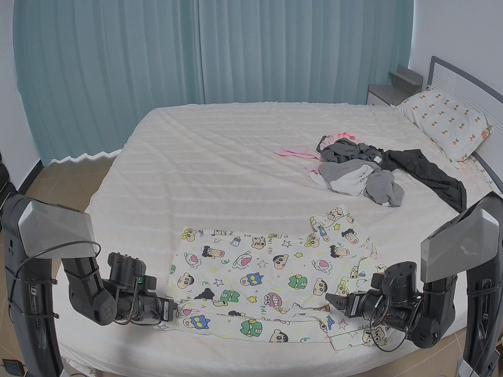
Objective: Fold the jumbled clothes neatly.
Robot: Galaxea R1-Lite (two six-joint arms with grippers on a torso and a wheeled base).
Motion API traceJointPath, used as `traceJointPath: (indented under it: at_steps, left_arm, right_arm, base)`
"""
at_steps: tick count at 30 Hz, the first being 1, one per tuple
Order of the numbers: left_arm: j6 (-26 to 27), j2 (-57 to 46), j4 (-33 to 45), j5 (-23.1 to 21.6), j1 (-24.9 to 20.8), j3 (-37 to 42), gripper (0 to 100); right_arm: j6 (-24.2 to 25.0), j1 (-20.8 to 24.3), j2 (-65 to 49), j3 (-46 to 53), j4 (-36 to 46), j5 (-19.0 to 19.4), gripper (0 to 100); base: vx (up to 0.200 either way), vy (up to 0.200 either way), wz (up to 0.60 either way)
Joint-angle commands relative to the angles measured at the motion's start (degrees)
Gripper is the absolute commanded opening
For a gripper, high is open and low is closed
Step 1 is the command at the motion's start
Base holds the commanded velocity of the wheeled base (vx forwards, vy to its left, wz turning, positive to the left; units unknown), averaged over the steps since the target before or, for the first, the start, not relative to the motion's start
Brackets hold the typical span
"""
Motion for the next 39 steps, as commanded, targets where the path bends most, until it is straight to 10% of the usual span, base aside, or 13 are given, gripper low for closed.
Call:
traceJointPath:
  at_steps: [1,13,14,23,39]
  left_arm:
    - [-0.36,-2.47,0.53,0.52,-0.18,-3.37,0]
    - [-4.05,-0.36,0.53,6.49,-2.38,-6.44,0]
    - [-4.23,0.08,0.53,7.28,-2.47,-6.62,100]
    - [-6.6,-0.18,0.44,7.55,-1.24,-7.06,100]
    - [-38.24,-21.1,-2.81,0.69,-2.29,6.74,100]
  right_arm:
    - [-0.04,0.07,0.1,0.07,-0.03,0.03,100]
    - [0.05,0.16,0.1,0.07,-0.03,-0.06,100]
    - [0.05,0.16,0.1,0.07,-0.03,-0.06,100]
    - [-0.13,-0.98,-1.66,-0.02,-0.65,-0.15,100]
    - [-0.3,-3.09,-2.63,-0.28,-0.74,-0.06,100]
  base:
    - [0.0,0.0,0.0]
    - [0.0,0.0,0.0]
    - [0.0,0.0,0.0]
    - [0.0,0.0,0.0]
    - [0.025,0.0,0.0]
